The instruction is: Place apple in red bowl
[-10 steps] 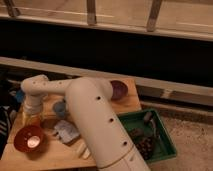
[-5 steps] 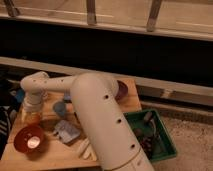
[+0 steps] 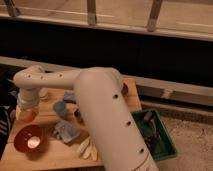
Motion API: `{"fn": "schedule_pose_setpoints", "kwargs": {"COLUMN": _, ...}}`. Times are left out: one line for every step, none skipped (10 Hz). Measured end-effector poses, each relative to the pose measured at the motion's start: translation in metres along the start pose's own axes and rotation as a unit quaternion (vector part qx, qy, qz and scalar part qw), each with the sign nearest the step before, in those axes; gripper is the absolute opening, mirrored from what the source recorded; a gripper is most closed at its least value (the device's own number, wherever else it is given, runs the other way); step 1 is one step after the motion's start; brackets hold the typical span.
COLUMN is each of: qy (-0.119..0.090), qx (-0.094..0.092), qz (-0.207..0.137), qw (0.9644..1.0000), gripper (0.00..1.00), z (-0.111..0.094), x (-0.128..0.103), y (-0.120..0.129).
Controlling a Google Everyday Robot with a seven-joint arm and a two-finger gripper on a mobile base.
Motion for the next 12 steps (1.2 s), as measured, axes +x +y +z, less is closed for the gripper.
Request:
{"fn": "schedule_pose_setpoints", "kwargs": {"qy": 0.007, "qx": -0.002, "qz": -0.005, "qw": 1.0000, "gripper": 0.00, "z": 0.000, "x": 0.016, "y": 0.004}}
{"fn": "schedule_pose_setpoints", "kwargs": {"qy": 0.016, "qx": -0.005, "qz": -0.007, "qw": 0.9998, "gripper": 0.02, "z": 0.001, "x": 0.030, "y": 0.009}}
{"fn": "schedule_pose_setpoints", "kwargs": {"qy": 0.025, "qx": -0.010, "qz": -0.011, "qw": 0.9996, "gripper": 0.10, "z": 0.003, "x": 0.044, "y": 0.018}}
{"fn": "schedule_pose_setpoints", "kwargs": {"qy": 0.028, "qx": -0.016, "qz": -0.011, "qw": 0.9994, "gripper": 0.18, "z": 0.002, "x": 0.054, "y": 0.020}}
{"fn": "schedule_pose_setpoints", "kwargs": {"qy": 0.031, "qx": -0.023, "qz": -0.008, "qw": 0.9992, "gripper": 0.27, "z": -0.001, "x": 0.065, "y": 0.020}}
{"fn": "schedule_pose_setpoints", "kwargs": {"qy": 0.037, "qx": -0.032, "qz": -0.010, "qw": 0.9987, "gripper": 0.39, "z": 0.000, "x": 0.072, "y": 0.027}}
{"fn": "schedule_pose_setpoints", "kwargs": {"qy": 0.045, "qx": -0.041, "qz": -0.013, "qw": 0.9981, "gripper": 0.47, "z": 0.001, "x": 0.076, "y": 0.031}}
{"fn": "schedule_pose_setpoints", "kwargs": {"qy": 0.058, "qx": -0.047, "qz": -0.014, "qw": 0.9971, "gripper": 0.58, "z": 0.006, "x": 0.081, "y": 0.029}}
{"fn": "schedule_pose_setpoints", "kwargs": {"qy": 0.064, "qx": -0.053, "qz": -0.011, "qw": 0.9965, "gripper": 0.67, "z": 0.009, "x": 0.083, "y": 0.026}}
{"fn": "schedule_pose_setpoints", "kwargs": {"qy": 0.069, "qx": -0.059, "qz": -0.010, "qw": 0.9958, "gripper": 0.71, "z": 0.013, "x": 0.083, "y": 0.025}}
{"fn": "schedule_pose_setpoints", "kwargs": {"qy": 0.071, "qx": -0.062, "qz": -0.007, "qw": 0.9955, "gripper": 0.71, "z": 0.014, "x": 0.083, "y": 0.023}}
{"fn": "schedule_pose_setpoints", "kwargs": {"qy": 0.072, "qx": -0.064, "qz": -0.003, "qw": 0.9953, "gripper": 0.71, "z": 0.013, "x": 0.083, "y": 0.019}}
